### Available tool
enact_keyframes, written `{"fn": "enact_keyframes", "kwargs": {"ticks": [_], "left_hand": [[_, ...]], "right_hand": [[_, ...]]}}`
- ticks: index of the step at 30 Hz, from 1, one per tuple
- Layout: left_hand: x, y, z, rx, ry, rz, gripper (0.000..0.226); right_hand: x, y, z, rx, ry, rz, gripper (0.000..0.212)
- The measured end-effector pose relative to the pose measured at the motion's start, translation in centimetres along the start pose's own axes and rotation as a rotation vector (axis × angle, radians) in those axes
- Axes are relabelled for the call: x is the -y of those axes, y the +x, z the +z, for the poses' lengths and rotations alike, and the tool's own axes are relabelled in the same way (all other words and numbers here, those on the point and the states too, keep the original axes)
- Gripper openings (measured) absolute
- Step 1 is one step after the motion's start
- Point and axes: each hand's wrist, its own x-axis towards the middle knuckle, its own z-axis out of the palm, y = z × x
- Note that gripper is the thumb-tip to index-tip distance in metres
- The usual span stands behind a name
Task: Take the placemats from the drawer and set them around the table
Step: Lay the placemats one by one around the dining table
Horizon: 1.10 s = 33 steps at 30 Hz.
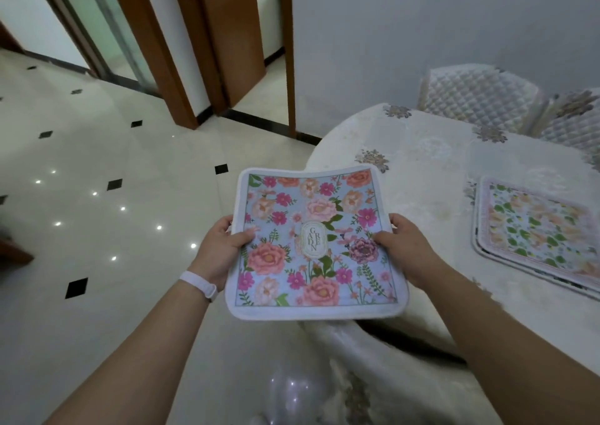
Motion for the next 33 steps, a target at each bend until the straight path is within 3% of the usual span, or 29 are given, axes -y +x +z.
{"fn": "enact_keyframes", "kwargs": {"ticks": [7, 18, 33], "left_hand": [[-1.8, 0.8, -10.1, -0.016, -0.043, 0.007, 0.035], [-4.5, 5.2, -17.4, -0.056, -0.117, 0.005, 0.033], [-13.2, 28.2, -19.4, -0.117, 0.020, -0.068, 0.040]], "right_hand": [[3.2, -0.2, 10.0, -0.033, -0.099, -0.020, 0.018], [8.2, 4.6, 17.6, 0.012, -0.119, -0.049, 0.013], [14.3, 26.6, 24.4, 0.016, -0.039, 0.035, 0.019]]}}
